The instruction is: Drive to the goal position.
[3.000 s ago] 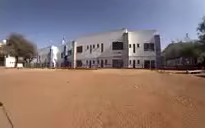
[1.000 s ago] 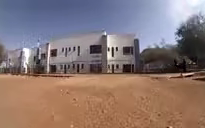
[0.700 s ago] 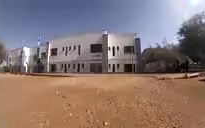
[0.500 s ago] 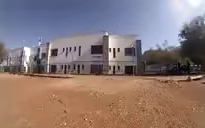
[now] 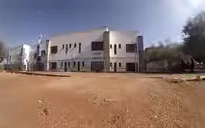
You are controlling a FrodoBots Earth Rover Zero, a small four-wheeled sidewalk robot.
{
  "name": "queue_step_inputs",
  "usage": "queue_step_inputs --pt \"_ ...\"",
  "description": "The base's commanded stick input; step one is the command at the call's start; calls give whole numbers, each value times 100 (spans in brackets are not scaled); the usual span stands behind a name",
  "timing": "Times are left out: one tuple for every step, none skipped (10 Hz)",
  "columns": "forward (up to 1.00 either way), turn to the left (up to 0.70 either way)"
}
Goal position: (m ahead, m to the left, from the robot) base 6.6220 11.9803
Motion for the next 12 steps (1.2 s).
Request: queue_step_inputs --pt "100 0" --pt "100 0" --pt "100 0" --pt "100 0" --pt "100 0" --pt "100 0" --pt "100 0" --pt "100 0" --pt "100 0" --pt "100 0" --pt "100 0" --pt "100 0"
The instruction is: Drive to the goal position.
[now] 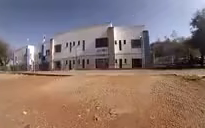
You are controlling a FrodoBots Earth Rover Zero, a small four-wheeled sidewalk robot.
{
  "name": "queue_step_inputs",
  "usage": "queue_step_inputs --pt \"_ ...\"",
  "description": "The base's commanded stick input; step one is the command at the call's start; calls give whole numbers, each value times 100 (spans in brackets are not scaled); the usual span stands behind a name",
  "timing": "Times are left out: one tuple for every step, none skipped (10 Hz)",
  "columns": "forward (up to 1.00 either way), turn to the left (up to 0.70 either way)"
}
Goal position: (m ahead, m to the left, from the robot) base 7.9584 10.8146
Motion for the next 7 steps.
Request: queue_step_inputs --pt "100 0" --pt "100 0" --pt "100 0" --pt "100 0" --pt "100 0" --pt "37 0" --pt "87 0"
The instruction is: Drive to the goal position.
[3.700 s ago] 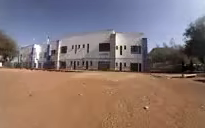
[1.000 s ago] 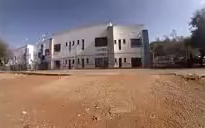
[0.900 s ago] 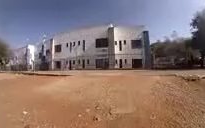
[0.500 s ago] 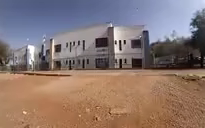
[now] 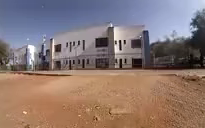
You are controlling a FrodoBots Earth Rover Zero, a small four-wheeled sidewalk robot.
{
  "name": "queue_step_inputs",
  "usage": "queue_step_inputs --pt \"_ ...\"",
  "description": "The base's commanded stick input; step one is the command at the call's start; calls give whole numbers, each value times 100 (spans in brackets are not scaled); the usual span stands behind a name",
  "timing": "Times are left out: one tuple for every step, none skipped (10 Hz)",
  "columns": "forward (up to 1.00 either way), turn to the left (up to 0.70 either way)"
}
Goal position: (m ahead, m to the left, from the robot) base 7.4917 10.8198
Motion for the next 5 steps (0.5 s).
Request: queue_step_inputs --pt "100 0" --pt "100 0" --pt "100 0" --pt "100 0" --pt "100 0"
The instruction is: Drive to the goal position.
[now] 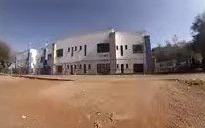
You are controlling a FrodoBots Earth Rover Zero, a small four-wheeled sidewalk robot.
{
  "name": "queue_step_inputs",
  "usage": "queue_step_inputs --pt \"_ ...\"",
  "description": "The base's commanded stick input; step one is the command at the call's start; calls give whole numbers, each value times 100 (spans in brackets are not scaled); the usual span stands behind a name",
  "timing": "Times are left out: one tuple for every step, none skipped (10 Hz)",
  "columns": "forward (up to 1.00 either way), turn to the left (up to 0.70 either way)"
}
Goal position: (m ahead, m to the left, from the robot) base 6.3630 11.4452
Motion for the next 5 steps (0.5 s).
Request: queue_step_inputs --pt "100 0" --pt "100 0" --pt "100 0" --pt "100 0" --pt "100 0"
